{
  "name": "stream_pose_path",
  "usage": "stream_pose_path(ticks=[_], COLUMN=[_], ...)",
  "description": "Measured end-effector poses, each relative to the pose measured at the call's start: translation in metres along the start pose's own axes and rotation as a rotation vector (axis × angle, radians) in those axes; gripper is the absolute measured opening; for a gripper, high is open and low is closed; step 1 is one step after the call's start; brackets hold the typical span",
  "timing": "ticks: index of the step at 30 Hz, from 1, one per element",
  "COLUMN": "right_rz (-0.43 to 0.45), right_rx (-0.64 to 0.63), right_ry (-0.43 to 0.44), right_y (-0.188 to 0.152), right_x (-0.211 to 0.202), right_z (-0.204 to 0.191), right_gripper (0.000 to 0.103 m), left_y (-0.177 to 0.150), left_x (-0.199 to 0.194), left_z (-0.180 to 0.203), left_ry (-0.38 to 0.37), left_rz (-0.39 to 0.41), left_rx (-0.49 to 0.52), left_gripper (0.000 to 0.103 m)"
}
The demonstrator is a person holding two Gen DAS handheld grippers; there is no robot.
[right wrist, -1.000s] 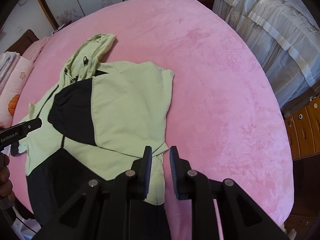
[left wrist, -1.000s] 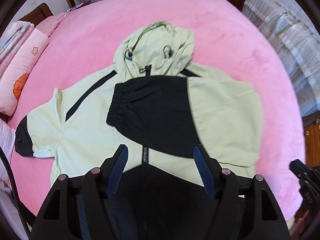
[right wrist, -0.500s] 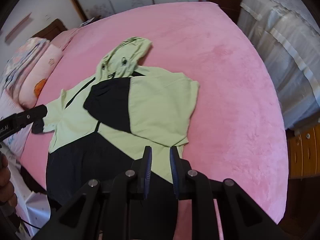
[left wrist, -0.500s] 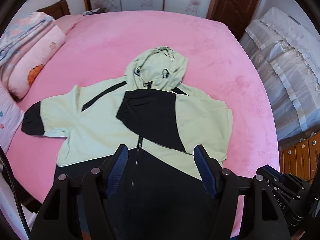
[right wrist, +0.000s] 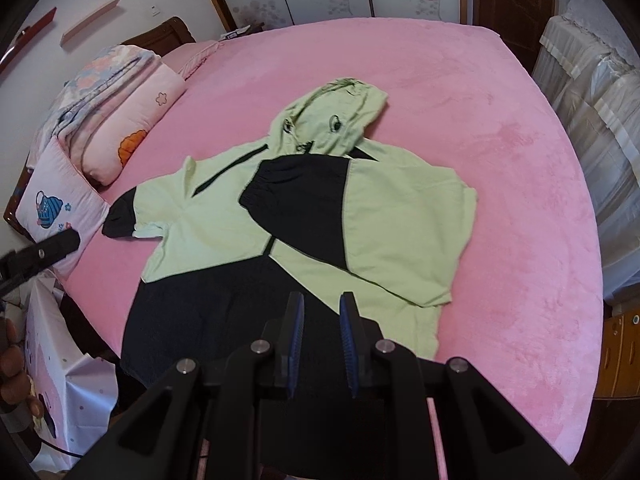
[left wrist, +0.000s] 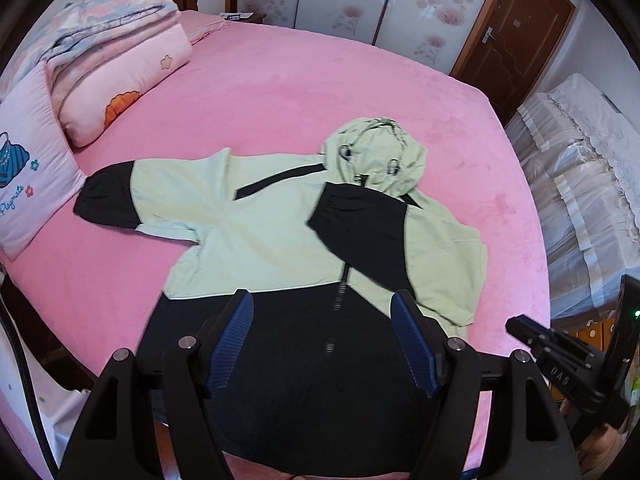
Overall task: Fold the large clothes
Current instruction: 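Grasp the other black sleeve cuff with the left gripper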
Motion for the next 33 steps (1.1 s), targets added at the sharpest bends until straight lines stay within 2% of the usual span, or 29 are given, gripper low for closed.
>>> stream_pose_path(ticks=[1,2,3,7,10,12,16,19,23,26,27,29,33], right_rz=[0.004,0.006,0.009,0.012,0.009,0.006,0.005,-0.012,-0.019,-0.021,-0.025,-0.042,-0.085], right_rx=[-0.006,-0.008,-0.006,0.035,0.085,0.093,0.060,0.059,0.019,-0.054,-0.064,-0.070,-0.035], right_ry=[-0.003,-0.006,-0.011,-0.041,-0.039,-0.024,-0.019,0.000,0.011,0.009,0.011,0.011,0.021], right_y=[0.003,0.006,0.009,0.020,0.028,0.033,0.052,0.072,0.099,0.116,0.118,0.120,0.112], right_x=[0.005,0.010,0.016,0.054,0.089,0.115,0.169,0.214,0.262,0.296,0.305,0.322,0.349], right_z=[-0.012,-0.020,-0.032,-0.082,-0.125,-0.157,-0.213,-0.250,-0.285,-0.309,-0.313,-0.317,-0.316], right_gripper=[0.018,0.018,0.018,0.018,0.018,0.018,0.018,0.018,0.018,0.018,0.018,0.018,0.018], left_y=[0.001,0.002,0.004,0.021,0.041,0.053,0.069,0.079,0.085,0.085,0.083,0.080,0.071], left_x=[0.004,0.010,0.017,0.047,0.079,0.103,0.164,0.204,0.260,0.312,0.325,0.355,0.401], left_z=[-0.013,-0.027,-0.042,-0.106,-0.170,-0.208,-0.282,-0.323,-0.360,-0.391,-0.397,-0.412,-0.428], left_ry=[0.003,0.001,-0.003,-0.008,-0.012,-0.012,-0.027,-0.060,-0.112,-0.157,-0.169,-0.204,-0.207], left_rz=[-0.015,-0.046,-0.069,-0.089,-0.095,-0.093,-0.162,-0.190,-0.232,-0.281,-0.297,-0.325,-0.375], left_rx=[0.003,0.009,0.010,0.025,0.013,-0.014,-0.102,-0.160,-0.243,-0.376,-0.412,-0.500,-0.590], left_gripper=[0.074,0.083,0.085,0.086,0.086,0.086,0.086,0.086,0.086,0.086,0.085,0.077,0.077])
Point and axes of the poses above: each gripper's, at about its wrist camera, not at the fingertips, and x roughly the way its jaws point, z to its right, y to its top, the point moved 9 cm from there along x, roughly the way its jaws point, and after that the axes turned 14 degrees about y, right-handed, at the moved point
